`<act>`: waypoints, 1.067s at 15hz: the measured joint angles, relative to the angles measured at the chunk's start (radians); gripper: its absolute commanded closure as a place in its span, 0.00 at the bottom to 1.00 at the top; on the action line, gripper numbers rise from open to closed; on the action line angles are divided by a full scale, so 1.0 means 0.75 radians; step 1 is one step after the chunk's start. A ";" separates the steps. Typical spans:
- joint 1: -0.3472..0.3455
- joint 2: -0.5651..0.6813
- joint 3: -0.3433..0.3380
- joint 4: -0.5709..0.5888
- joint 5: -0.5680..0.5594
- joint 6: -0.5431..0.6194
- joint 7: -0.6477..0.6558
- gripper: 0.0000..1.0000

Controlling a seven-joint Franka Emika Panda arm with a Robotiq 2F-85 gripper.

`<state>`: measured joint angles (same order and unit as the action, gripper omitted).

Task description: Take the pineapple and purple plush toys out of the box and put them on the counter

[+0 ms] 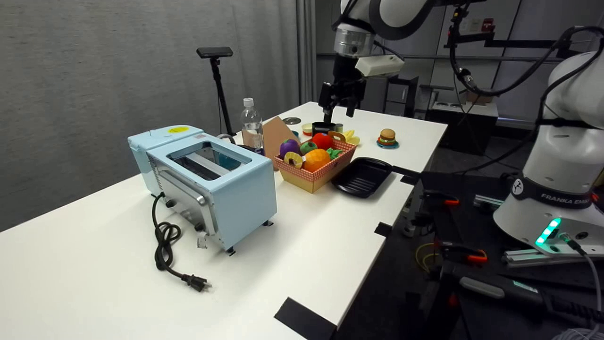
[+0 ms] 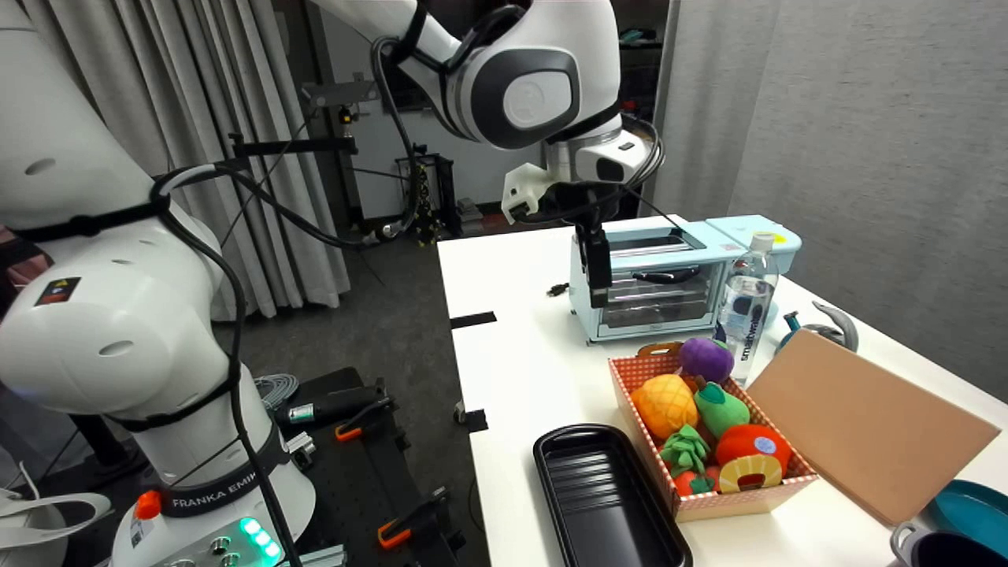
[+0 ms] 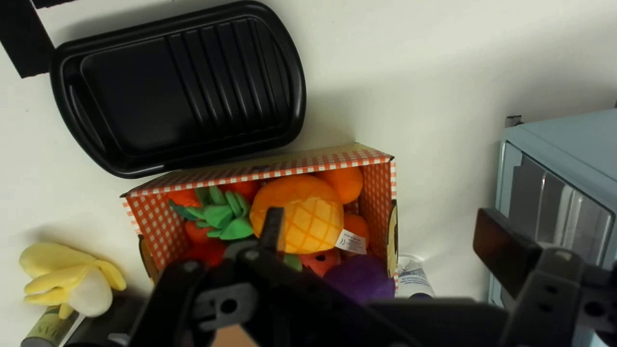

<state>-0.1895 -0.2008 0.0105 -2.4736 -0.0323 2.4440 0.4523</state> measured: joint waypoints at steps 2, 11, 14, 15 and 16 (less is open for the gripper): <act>0.000 0.048 -0.023 0.038 0.000 0.001 0.008 0.00; 0.000 0.249 -0.133 0.175 0.000 0.043 0.012 0.00; 0.000 0.327 -0.157 0.215 0.000 0.068 0.012 0.00; 0.001 0.355 -0.161 0.231 0.000 0.070 0.012 0.00; 0.004 0.384 -0.166 0.247 -0.006 0.074 0.012 0.00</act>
<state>-0.1865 0.0874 -0.1143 -2.2881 -0.0367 2.4998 0.4616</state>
